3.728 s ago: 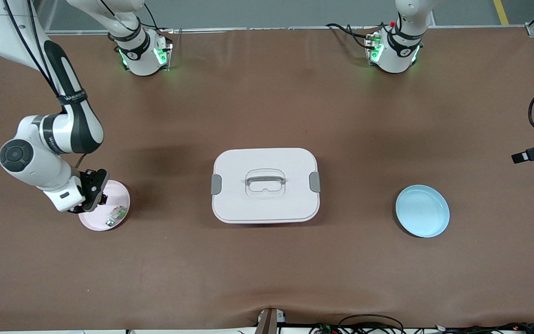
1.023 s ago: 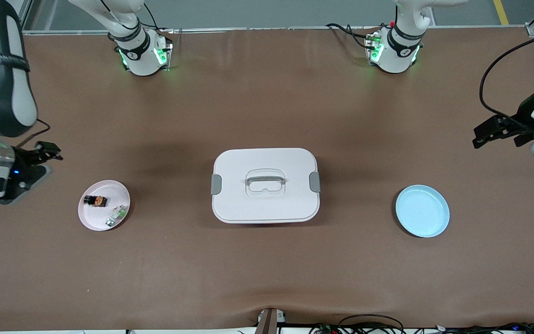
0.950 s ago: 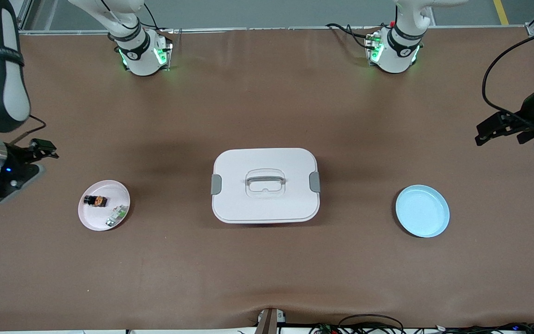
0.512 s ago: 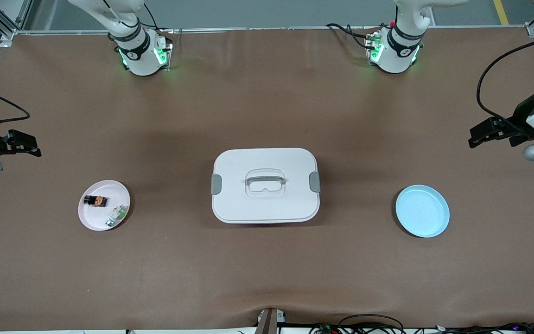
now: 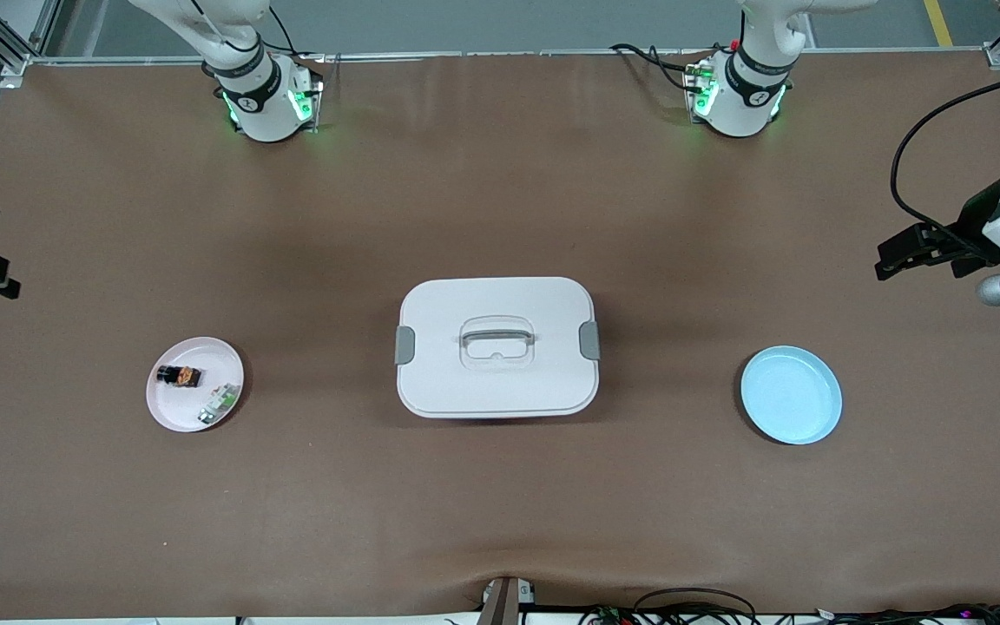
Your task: Transfer orange switch to right arm and place
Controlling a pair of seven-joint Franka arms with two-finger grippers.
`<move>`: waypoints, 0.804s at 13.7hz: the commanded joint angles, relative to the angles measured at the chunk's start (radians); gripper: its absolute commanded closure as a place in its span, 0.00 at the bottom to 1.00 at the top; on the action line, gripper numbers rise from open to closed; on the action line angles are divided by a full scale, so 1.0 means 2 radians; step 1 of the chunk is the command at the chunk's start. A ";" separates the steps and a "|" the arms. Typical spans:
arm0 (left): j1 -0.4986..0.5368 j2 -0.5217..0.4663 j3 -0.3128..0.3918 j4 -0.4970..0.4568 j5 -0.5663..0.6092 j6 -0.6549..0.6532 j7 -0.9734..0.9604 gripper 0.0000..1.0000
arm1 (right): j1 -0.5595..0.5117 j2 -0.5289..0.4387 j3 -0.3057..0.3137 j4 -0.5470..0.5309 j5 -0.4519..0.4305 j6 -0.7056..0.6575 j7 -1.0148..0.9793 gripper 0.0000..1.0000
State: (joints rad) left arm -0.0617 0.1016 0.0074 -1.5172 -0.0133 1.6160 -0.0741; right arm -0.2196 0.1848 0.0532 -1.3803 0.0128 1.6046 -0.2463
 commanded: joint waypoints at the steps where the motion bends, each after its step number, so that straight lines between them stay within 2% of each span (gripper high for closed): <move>1: -0.003 0.000 0.002 0.008 -0.004 -0.011 0.006 0.00 | -0.002 -0.021 0.008 -0.002 0.011 -0.015 0.016 0.00; 4: -0.003 0.000 0.001 0.008 -0.004 -0.010 0.006 0.00 | 0.002 -0.027 0.009 -0.005 0.036 -0.028 0.081 0.00; 9: -0.003 0.000 0.001 0.008 -0.004 -0.019 0.006 0.00 | 0.009 -0.029 0.009 -0.004 0.036 -0.035 0.078 0.00; 10: -0.003 0.001 0.001 0.008 -0.004 -0.020 0.006 0.00 | 0.033 -0.033 -0.001 -0.004 0.030 -0.036 0.076 0.00; 11: -0.003 0.001 0.001 0.008 -0.004 -0.020 0.006 0.00 | 0.092 -0.036 -0.058 -0.005 0.026 -0.038 0.074 0.00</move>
State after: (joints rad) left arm -0.0636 0.1016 0.0063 -1.5172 -0.0133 1.5992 -0.0741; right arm -0.1753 0.1436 0.0549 -1.3760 0.0651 1.5428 -0.1061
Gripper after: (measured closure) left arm 0.000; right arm 0.000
